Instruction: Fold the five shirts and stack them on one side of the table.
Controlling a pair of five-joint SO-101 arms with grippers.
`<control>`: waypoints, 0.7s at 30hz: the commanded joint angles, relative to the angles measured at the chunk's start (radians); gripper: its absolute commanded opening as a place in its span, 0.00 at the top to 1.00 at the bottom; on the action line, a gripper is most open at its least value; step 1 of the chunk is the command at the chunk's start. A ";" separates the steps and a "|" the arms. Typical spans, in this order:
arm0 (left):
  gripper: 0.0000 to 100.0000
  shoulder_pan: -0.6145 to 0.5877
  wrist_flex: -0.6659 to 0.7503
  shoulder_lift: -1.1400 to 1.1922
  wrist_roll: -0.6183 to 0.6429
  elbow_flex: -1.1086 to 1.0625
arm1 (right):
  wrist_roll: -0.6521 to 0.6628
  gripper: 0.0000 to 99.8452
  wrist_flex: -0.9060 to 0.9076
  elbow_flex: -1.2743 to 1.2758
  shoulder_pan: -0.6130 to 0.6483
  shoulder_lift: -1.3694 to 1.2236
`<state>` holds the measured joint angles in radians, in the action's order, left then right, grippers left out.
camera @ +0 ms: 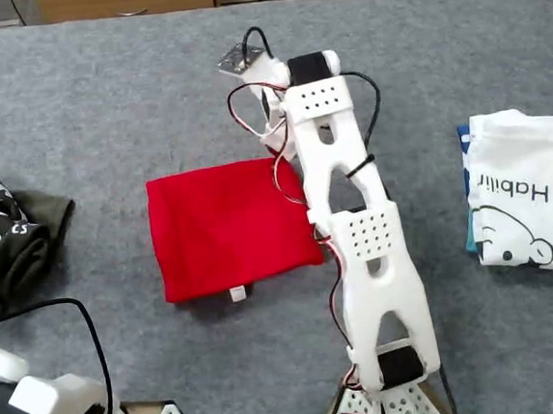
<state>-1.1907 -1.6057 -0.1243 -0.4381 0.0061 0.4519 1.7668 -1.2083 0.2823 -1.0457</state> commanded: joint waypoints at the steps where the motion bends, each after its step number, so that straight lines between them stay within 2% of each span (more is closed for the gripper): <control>1: 0.87 -0.009 0.008 -0.039 -0.005 0.044 | -0.008 1.00 0.020 -0.030 0.004 0.093; 6: 0.87 -0.011 0.012 -0.041 -0.005 0.046 | -0.012 1.00 0.021 0.162 0.015 0.254; 15: 0.87 -0.008 0.012 -0.038 -0.005 0.038 | -0.012 1.00 0.018 0.875 0.058 0.739; 21: 0.87 0.015 0.006 -0.031 -0.003 0.037 | -0.049 1.00 -0.041 1.187 0.105 0.812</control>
<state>-1.1907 -1.6057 -0.1243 -0.4381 0.0092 0.4396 1.7607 -0.1281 0.3590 -0.2954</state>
